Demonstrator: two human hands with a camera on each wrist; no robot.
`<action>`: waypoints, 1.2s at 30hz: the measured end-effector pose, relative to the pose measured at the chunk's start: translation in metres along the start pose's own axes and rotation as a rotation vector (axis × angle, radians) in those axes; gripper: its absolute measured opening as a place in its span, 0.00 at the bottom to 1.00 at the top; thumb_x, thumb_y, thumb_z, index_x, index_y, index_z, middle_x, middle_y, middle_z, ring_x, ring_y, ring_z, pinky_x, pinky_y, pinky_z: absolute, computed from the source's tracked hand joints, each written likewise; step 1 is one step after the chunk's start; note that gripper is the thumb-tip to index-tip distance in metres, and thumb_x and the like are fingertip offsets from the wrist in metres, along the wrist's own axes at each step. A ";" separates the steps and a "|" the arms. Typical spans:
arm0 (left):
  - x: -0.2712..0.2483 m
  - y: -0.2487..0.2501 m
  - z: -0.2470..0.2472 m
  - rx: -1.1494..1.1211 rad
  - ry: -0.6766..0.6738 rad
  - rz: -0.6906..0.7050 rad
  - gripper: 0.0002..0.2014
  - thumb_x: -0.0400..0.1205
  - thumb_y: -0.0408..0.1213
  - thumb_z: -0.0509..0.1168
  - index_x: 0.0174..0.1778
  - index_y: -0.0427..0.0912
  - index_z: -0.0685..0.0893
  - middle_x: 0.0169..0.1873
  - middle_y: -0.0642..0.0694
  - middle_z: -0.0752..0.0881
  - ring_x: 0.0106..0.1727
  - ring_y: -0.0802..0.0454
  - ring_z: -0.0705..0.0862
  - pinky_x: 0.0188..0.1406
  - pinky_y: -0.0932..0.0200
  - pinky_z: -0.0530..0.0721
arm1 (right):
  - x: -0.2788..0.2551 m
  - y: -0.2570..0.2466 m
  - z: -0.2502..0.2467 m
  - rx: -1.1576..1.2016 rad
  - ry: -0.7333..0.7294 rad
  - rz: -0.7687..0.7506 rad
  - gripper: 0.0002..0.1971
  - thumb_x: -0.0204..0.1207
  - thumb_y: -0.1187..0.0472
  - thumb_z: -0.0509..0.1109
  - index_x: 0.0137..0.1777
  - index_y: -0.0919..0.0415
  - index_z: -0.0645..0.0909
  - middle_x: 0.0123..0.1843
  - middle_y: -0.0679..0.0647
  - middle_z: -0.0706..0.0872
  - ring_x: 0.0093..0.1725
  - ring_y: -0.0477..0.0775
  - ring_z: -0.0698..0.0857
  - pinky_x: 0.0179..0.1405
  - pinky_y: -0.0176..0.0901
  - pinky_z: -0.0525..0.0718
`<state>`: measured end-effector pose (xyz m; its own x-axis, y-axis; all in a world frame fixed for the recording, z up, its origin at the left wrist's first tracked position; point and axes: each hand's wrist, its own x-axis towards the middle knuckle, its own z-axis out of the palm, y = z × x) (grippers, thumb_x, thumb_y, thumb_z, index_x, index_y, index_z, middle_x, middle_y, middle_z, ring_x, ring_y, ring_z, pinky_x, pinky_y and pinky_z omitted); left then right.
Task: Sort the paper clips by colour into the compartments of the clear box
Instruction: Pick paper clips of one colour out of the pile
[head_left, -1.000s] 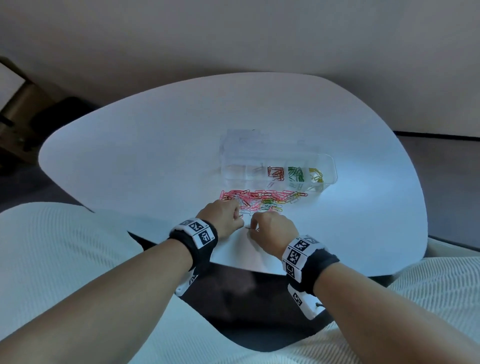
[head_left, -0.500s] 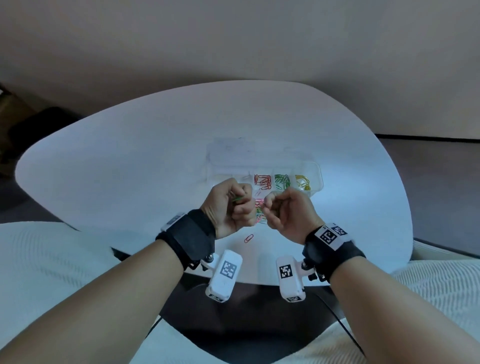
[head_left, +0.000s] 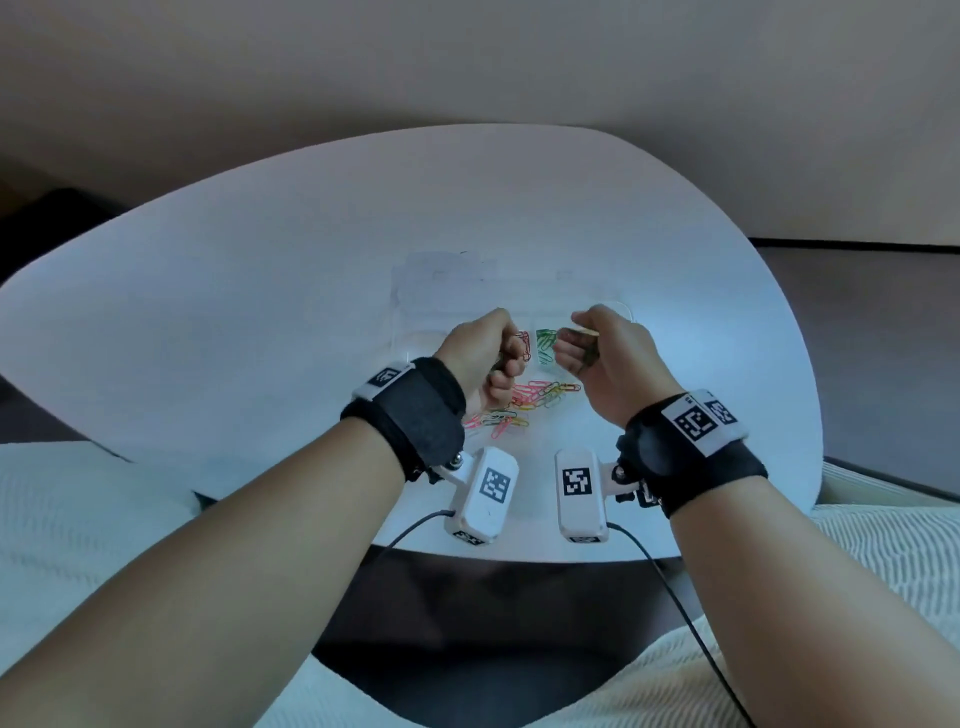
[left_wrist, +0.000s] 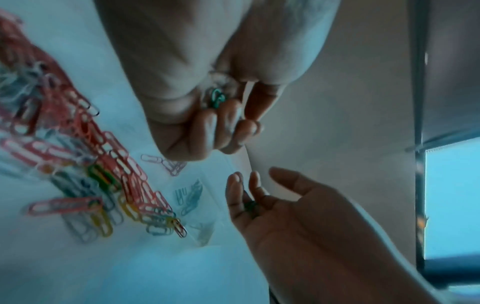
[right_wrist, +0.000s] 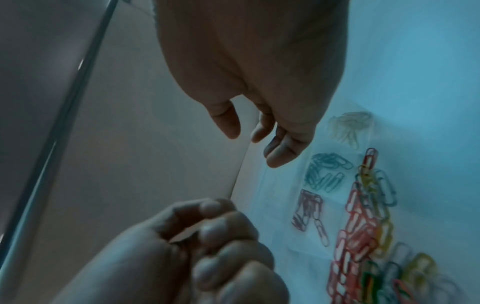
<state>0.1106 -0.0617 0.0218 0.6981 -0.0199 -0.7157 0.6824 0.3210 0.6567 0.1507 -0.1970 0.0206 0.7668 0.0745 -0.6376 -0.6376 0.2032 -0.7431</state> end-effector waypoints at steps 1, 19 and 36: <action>0.003 0.003 0.002 0.069 0.033 0.004 0.14 0.79 0.39 0.55 0.28 0.41 0.73 0.23 0.46 0.69 0.21 0.53 0.59 0.23 0.63 0.57 | 0.001 -0.004 0.000 -0.009 0.010 0.003 0.04 0.81 0.66 0.61 0.44 0.64 0.72 0.40 0.59 0.74 0.35 0.55 0.74 0.33 0.39 0.77; 0.036 0.013 0.050 0.012 0.009 0.020 0.29 0.85 0.51 0.58 0.76 0.32 0.71 0.72 0.35 0.76 0.75 0.42 0.71 0.76 0.51 0.69 | 0.002 -0.034 -0.022 0.066 0.027 -0.042 0.21 0.84 0.46 0.61 0.71 0.58 0.74 0.75 0.66 0.73 0.72 0.61 0.76 0.72 0.49 0.75; 0.009 0.032 0.047 0.077 -0.004 0.192 0.18 0.87 0.44 0.57 0.66 0.38 0.79 0.64 0.37 0.82 0.64 0.41 0.81 0.68 0.52 0.78 | -0.020 -0.028 -0.025 -0.017 -0.039 -0.155 0.13 0.85 0.53 0.61 0.54 0.61 0.82 0.53 0.59 0.89 0.52 0.56 0.89 0.56 0.44 0.86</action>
<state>0.1488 -0.0958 0.0476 0.8180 0.0305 -0.5743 0.5508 0.2457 0.7976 0.1515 -0.2288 0.0492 0.8581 0.0815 -0.5070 -0.5125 0.1985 -0.8354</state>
